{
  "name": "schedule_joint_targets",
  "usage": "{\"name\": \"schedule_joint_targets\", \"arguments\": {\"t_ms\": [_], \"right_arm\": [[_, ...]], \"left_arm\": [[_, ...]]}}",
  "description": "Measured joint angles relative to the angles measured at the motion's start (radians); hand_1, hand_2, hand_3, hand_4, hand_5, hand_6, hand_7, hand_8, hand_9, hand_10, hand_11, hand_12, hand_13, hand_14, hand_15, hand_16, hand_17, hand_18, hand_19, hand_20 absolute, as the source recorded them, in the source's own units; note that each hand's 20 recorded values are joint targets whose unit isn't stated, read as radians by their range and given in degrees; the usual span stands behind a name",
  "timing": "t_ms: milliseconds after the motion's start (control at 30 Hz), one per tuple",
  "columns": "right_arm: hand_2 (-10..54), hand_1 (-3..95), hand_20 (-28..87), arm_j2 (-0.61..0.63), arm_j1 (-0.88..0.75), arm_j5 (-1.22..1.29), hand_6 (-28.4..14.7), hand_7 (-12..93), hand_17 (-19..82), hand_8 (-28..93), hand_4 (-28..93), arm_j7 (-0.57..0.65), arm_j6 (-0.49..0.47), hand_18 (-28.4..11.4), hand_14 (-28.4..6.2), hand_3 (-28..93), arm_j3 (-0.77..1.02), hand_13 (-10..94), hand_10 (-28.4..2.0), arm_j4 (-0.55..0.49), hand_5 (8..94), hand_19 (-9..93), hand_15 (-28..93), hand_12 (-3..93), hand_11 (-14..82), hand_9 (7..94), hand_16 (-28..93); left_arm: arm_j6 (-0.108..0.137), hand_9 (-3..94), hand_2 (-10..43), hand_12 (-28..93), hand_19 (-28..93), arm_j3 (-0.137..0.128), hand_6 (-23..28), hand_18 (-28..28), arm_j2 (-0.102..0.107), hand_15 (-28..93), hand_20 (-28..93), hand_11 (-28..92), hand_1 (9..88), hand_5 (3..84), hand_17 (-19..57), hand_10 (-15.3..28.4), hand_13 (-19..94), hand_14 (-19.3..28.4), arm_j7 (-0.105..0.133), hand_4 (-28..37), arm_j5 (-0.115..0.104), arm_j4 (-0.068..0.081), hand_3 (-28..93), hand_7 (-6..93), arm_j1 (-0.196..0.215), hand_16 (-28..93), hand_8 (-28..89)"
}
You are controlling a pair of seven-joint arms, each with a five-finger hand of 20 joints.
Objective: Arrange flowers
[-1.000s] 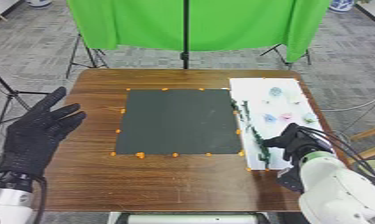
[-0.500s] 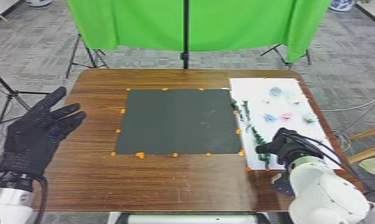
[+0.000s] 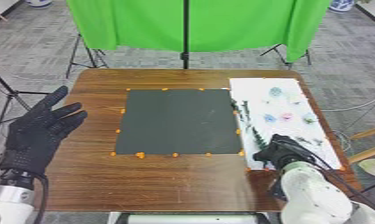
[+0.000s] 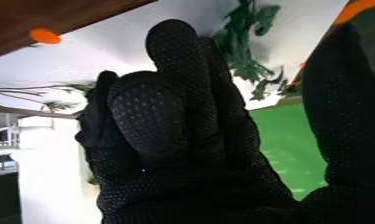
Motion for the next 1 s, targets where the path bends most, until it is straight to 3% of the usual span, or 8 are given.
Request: {"name": "schedule_joint_targets", "arguments": {"t_ms": [200, 433, 533, 700, 1000], "right_arm": [[-6.1, 32.9, 30, 0.003, 0.072, -0.047, -9.3, 27, 43, -10, -21, 0.021, 0.0, -24.9, -11.3, 68, -0.089, 74, -19.3, 0.025, 66.1, 93, 76, 21.9, 47.1, 72.5, 18], [-8.5, 38.0, 31, 0.008, 0.184, -0.146, -7.1, 37, 43, -12, -23, 0.049, -0.002, -24.5, -10.5, 71, -0.245, 74, -17.9, 0.074, 67.7, 93, 76, 22.1, 50.7, 72.3, 18], [-9.4, 43.9, 32, 0.007, 0.213, -0.148, -6.4, 39, 43, 7, -27, 0.051, -0.002, -24.1, -10.0, 70, -0.269, 75, -16.5, 0.092, 68.2, 93, 77, 21.9, 52.2, 73.3, 18], [-9.0, 53.5, 33, 0.006, 0.247, -0.174, -4.0, 42, 44, 9, -28, 0.048, 0.024, -22.9, -7.9, 70, -0.313, 78, -12.6, 0.124, 73.5, 93, 75, 27.0, 46.5, 80.0, 19], [-9.1, 54.9, 36, 0.007, 0.233, -0.195, -4.1, 40, 47, 14, -28, 0.044, 0.094, -22.4, -7.2, 73, -0.314, 81, -12.4, 0.136, 76.4, 93, 75, 28.2, 45.9, 82.9, 20]], "left_arm": [[0.0, 30.9, 5.9, 12, 52, 0.004, 6.6, 25.7, -0.001, 50, 7, 28, 23.7, 29.9, -11.7, 20.3, 23, 27.8, -0.004, -20.4, 0.0, 0.0, 78, 17.2, -0.006, -8, -11], [0.0, 31.0, 6.0, 12, 52, 0.009, 6.6, 25.6, -0.001, 50, 7, 28, 23.8, 30.0, -11.7, 20.4, 23, 27.9, -0.005, -20.5, -0.001, 0.0, 78, 17.2, -0.007, -8, -11], [0.0, 31.0, 6.1, 12, 52, 0.01, 6.6, 25.6, -0.001, 50, 7, 28, 23.9, 30.0, -11.7, 20.4, 23, 27.9, -0.004, -20.5, -0.002, 0.001, 78, 17.3, -0.007, -8, -11], [0.0, 31.0, 6.1, 13, 52, 0.01, 6.7, 25.6, 0.0, 50, 7, 28, 23.9, 30.0, -11.7, 20.4, 23, 27.8, -0.003, -20.5, -0.002, 0.001, 77, 17.2, -0.007, -8, -11], [0.0, 30.9, 6.2, 13, 52, 0.009, 6.6, 25.5, 0.0, 50, 7, 28, 24.0, 29.9, -11.6, 20.4, 23, 27.9, -0.002, -20.4, -0.002, 0.001, 77, 17.2, -0.006, -8, -11]]}}
